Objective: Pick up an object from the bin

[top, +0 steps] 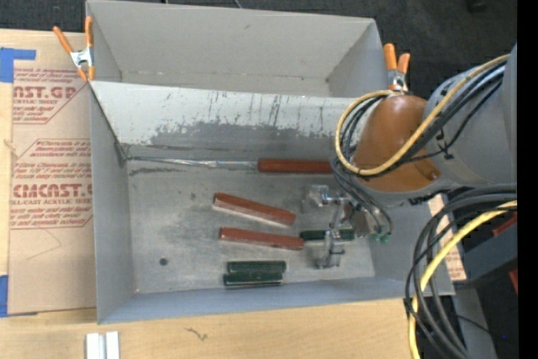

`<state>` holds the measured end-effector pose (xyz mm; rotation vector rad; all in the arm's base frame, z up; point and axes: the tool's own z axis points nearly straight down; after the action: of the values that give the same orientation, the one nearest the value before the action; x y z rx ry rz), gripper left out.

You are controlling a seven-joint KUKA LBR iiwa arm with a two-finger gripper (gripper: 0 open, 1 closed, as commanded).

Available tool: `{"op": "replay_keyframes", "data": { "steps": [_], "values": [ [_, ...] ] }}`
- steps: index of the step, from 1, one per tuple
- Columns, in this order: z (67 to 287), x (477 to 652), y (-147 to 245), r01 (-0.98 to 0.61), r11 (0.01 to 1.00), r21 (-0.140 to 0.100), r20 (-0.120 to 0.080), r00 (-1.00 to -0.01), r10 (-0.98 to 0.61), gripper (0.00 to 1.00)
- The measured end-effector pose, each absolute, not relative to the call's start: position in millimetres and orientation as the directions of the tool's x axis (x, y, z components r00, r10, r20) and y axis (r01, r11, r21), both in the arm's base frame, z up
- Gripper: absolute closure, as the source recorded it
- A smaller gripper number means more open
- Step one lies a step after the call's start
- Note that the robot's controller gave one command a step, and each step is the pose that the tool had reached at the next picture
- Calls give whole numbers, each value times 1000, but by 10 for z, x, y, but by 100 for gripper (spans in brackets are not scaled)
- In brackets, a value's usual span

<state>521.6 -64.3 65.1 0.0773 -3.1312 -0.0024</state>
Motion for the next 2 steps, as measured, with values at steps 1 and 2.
{"op": "replay_keyframes", "data": {
  "steps": [1, 2],
  "values": [
    [1013, 5127, -379, -70, 998, 1, -2, -998, -70, 0],
    [996, 5151, -521, -413, 911, 0, -1, -911, -413, 0]
  ]
}}
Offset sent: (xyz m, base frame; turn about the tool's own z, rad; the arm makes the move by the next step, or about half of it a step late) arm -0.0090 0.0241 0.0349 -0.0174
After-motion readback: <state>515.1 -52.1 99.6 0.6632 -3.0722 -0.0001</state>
